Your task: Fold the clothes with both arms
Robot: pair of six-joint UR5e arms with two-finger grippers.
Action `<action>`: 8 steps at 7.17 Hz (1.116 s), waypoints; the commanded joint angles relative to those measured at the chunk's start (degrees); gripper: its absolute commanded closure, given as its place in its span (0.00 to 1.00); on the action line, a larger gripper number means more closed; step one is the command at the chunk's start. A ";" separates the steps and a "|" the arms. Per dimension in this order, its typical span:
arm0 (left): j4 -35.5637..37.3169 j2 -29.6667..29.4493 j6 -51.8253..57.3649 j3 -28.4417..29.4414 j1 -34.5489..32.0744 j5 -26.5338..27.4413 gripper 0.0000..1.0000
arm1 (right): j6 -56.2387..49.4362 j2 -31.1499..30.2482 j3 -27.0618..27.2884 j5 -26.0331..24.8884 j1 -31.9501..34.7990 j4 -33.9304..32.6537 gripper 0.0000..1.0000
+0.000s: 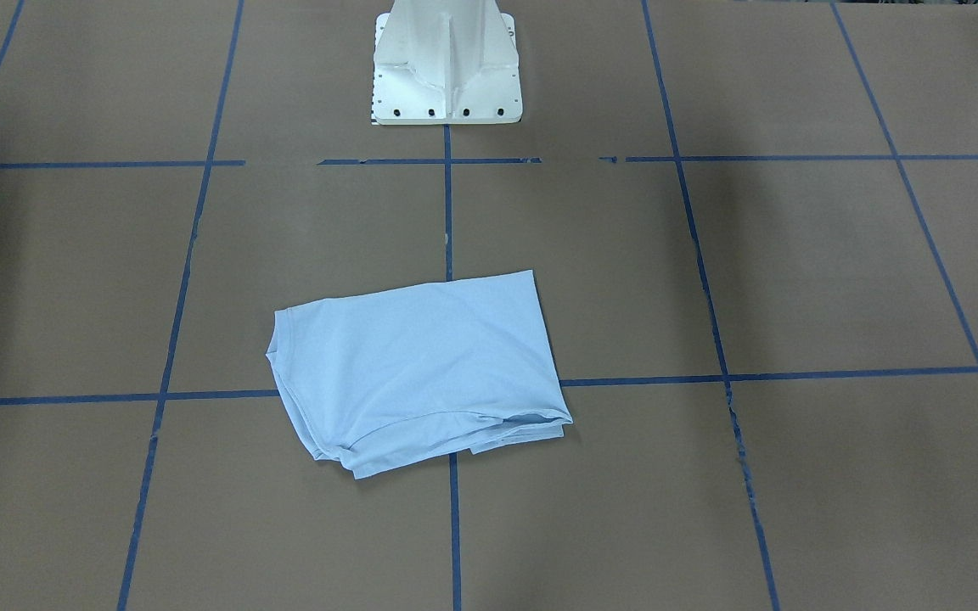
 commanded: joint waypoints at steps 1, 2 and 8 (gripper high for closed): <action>0.22 0.17 0.03 -0.26 0.06 0.66 0.00 | 0.00 0.00 0.09 0.14 0.00 0.00 0.00; 0.92 1.47 0.03 -1.13 -0.02 0.67 0.00 | 0.00 0.00 0.09 0.14 0.00 0.00 0.00; 17.44 6.49 0.12 -11.15 0.59 7.61 0.00 | -0.18 -0.88 0.09 0.14 -0.08 0.00 0.00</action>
